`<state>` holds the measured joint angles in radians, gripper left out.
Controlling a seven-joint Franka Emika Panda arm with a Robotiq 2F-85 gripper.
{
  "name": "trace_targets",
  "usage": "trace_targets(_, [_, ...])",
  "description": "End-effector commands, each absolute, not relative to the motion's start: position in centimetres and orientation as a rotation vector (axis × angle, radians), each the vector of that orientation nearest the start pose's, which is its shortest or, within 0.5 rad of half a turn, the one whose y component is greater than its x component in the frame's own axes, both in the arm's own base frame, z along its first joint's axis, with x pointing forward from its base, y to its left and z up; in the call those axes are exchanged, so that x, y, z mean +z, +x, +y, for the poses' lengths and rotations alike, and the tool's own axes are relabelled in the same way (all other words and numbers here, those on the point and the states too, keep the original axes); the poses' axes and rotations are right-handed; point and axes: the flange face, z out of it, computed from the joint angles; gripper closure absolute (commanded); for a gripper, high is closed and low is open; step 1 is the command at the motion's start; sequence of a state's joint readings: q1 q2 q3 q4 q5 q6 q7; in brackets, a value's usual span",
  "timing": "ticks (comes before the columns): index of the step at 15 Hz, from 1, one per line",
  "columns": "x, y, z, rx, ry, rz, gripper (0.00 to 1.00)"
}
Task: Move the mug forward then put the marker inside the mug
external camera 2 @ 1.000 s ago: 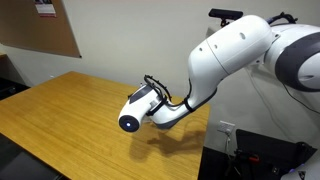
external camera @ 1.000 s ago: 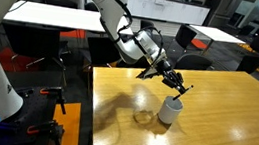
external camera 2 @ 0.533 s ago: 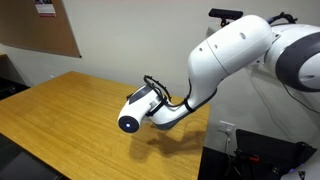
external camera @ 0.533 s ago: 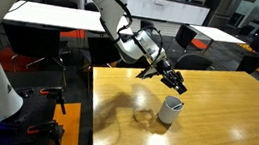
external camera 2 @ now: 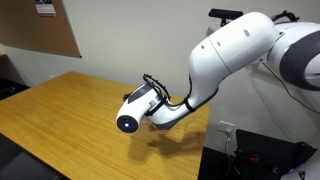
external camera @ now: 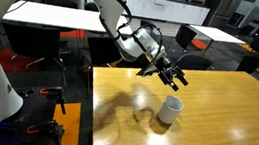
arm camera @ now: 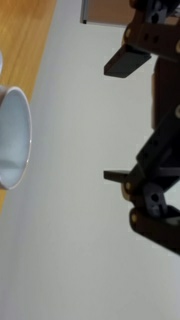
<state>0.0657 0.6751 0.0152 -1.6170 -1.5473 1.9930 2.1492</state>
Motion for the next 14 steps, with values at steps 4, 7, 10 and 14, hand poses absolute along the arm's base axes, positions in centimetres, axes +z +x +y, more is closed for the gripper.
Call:
trace_targets(4, [30.3,68.6,1.8,1.289,1.876,-1.073,0.00])
trace_targets(7, [32.0,67.9,3.3,1.324,2.001,-1.032,0.00])
trace_targets(10, [33.2,67.2,4.8,1.345,2.172,-0.952,0.00])
trace_targets(14, [34.2,66.2,6.2,1.340,2.388,-0.810,0.00])
